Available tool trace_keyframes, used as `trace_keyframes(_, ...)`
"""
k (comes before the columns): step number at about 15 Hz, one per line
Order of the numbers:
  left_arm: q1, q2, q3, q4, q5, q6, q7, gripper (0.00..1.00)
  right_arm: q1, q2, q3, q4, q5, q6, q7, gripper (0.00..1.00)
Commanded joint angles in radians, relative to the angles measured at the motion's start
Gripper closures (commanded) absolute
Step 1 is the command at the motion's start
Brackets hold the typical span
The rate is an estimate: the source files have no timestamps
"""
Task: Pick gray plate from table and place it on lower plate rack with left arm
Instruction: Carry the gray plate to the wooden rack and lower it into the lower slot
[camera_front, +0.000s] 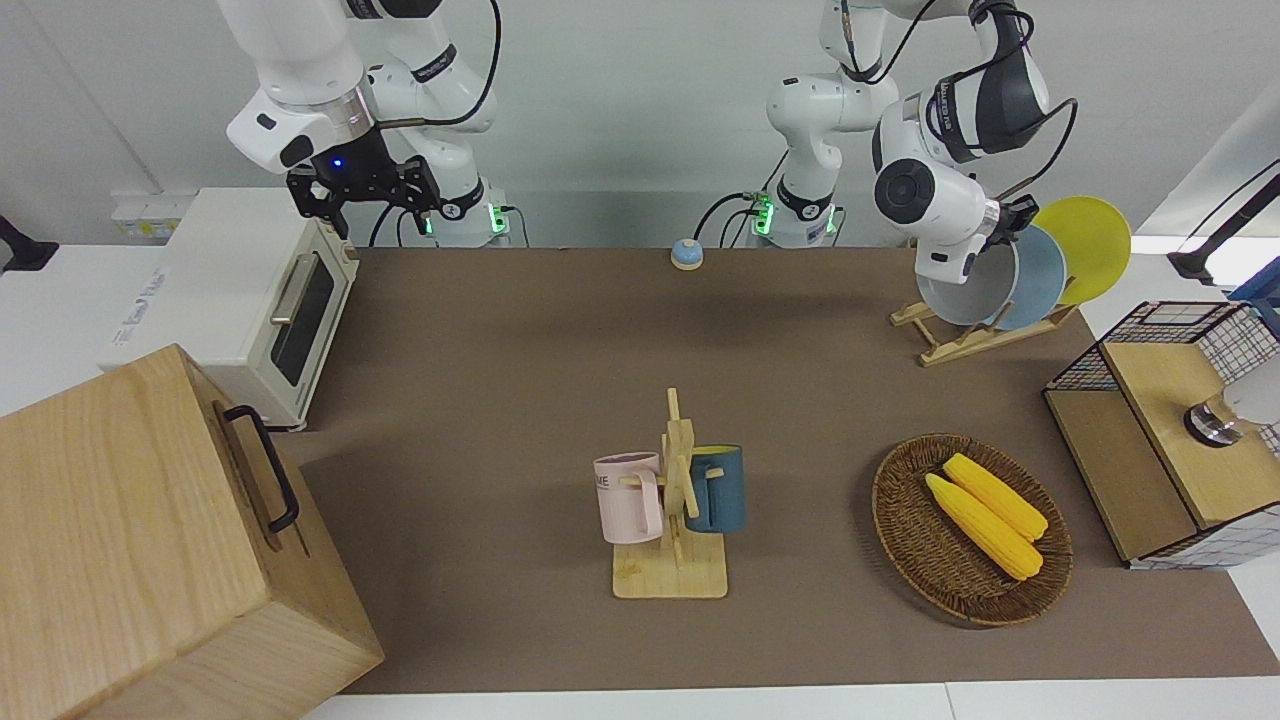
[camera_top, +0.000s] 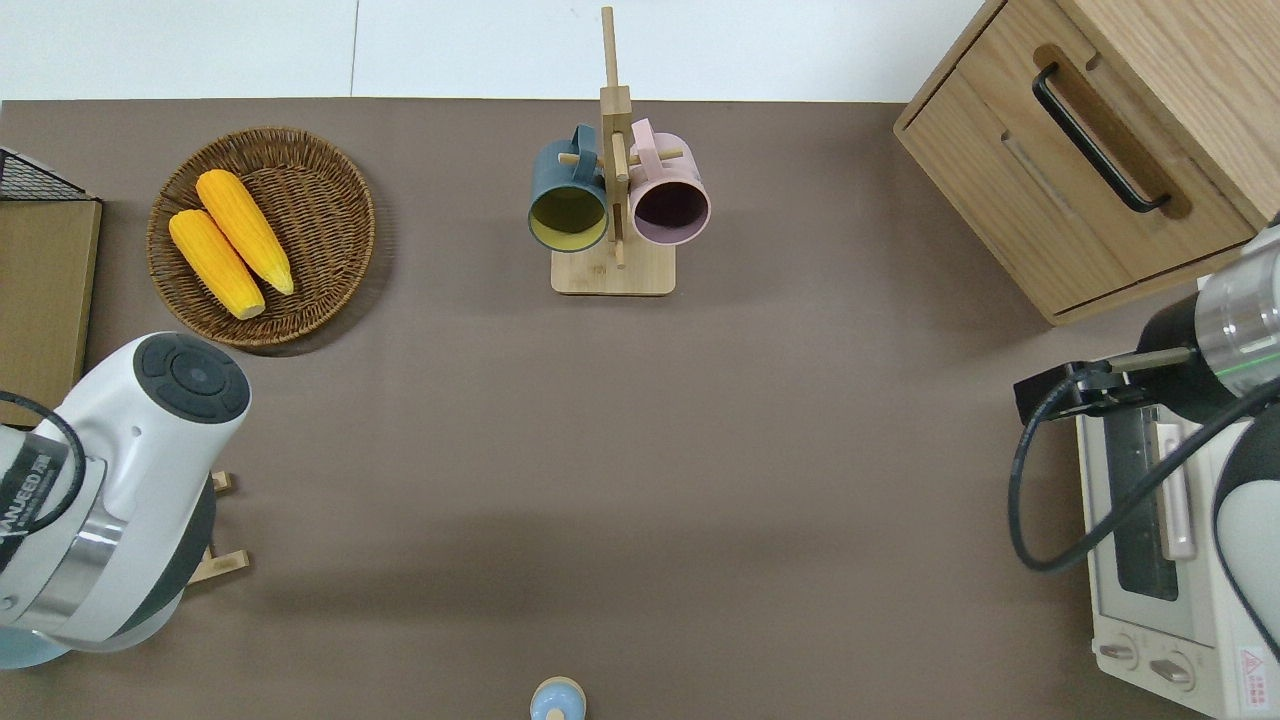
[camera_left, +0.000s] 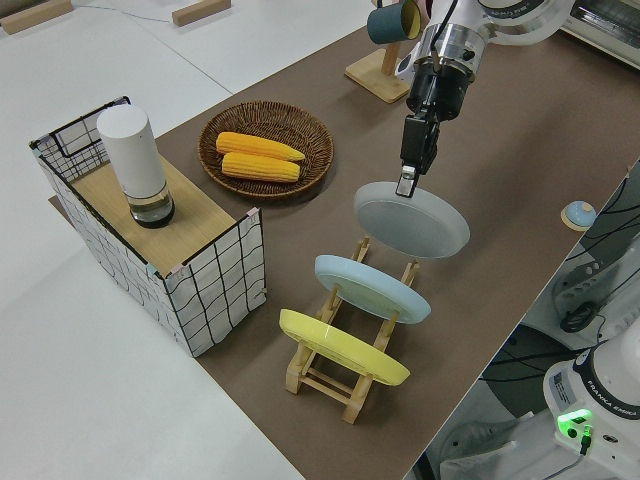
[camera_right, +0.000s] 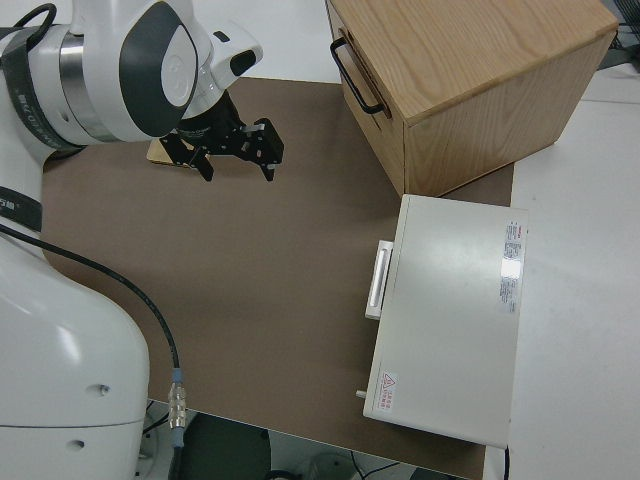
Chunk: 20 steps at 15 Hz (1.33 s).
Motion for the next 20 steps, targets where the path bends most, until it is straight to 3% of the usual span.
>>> trace_keyframes(1,-0.012,0.009,-0.006,-0.035,0.025,0.006,-0.076,1.0,-0.023,-0.002,0.021,0.006,-0.006,-0.011,0.012,0.017)
trace_keyframes(10,0.002,0.073,-0.012,-0.055,0.014,0.088,-0.121,1.0,-0.023,-0.002,0.02,0.007,-0.006,-0.011,0.012,0.017)
trace_keyframes(16,0.003,0.082,-0.009,-0.058,0.014,0.092,-0.124,1.0,-0.023,-0.002,0.02,0.007,-0.006,-0.011,0.012,0.017)
trace_keyframes(18,0.003,0.082,-0.007,-0.058,0.014,0.092,-0.123,0.75,-0.023,-0.002,0.02,0.007,-0.006,-0.011,0.012,0.017)
trace_keyframes(20,0.002,0.082,-0.006,-0.058,0.014,0.092,-0.121,0.61,-0.023,-0.002,0.021,0.007,-0.006,-0.011,0.012,0.017)
